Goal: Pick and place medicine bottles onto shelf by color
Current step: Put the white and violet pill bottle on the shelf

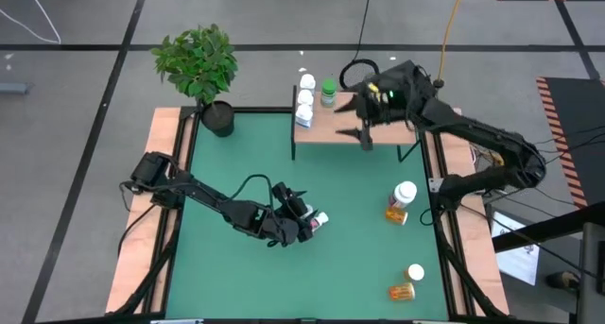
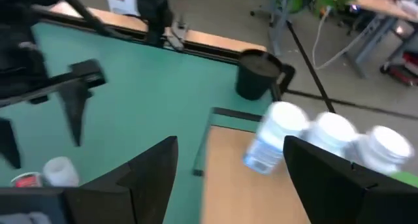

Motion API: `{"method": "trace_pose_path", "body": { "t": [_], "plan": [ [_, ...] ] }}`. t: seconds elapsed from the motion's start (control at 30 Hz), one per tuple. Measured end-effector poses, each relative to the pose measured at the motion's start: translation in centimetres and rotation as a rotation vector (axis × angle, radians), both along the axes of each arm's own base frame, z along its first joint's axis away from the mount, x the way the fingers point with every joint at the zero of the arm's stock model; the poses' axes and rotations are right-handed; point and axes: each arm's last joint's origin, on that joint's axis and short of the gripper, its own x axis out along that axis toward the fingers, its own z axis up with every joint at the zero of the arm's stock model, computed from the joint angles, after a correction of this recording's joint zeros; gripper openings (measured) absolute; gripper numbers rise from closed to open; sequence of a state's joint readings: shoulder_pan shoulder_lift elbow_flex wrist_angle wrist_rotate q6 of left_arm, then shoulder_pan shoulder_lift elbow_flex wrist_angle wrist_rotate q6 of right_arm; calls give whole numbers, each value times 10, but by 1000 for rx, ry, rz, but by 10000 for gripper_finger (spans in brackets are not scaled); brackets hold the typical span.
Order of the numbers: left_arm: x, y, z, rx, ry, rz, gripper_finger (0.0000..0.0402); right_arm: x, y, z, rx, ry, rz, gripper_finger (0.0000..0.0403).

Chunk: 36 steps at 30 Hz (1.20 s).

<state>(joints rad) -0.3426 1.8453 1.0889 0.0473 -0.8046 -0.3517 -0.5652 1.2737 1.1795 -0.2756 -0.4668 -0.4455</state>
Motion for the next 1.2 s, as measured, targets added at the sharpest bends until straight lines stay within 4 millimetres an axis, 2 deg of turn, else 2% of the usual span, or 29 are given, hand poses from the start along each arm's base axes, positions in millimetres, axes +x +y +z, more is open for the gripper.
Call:
{"method": "trace_pose_path", "body": {
  "t": [0.27,0.47,0.67,0.97,1.2],
  "plan": [
    [-4,-10,-1,-22,0,-10,317,-11,48,-31,11,-149,33,270],
    [-4,-9,-1,-27,-4,-6,317,-10,83,-60,3,-81,24,270],
    [-2,-4,-1,-42,-4,-4,317,-7,115,-74,-30,-32,42,270],
    [1,-4,0,-47,0,-53,317,-8,146,-85,23,0,53,270],
    [2,-5,1,-14,31,-124,317,-15,159,-106,138,72,57,270]
  ]
}}
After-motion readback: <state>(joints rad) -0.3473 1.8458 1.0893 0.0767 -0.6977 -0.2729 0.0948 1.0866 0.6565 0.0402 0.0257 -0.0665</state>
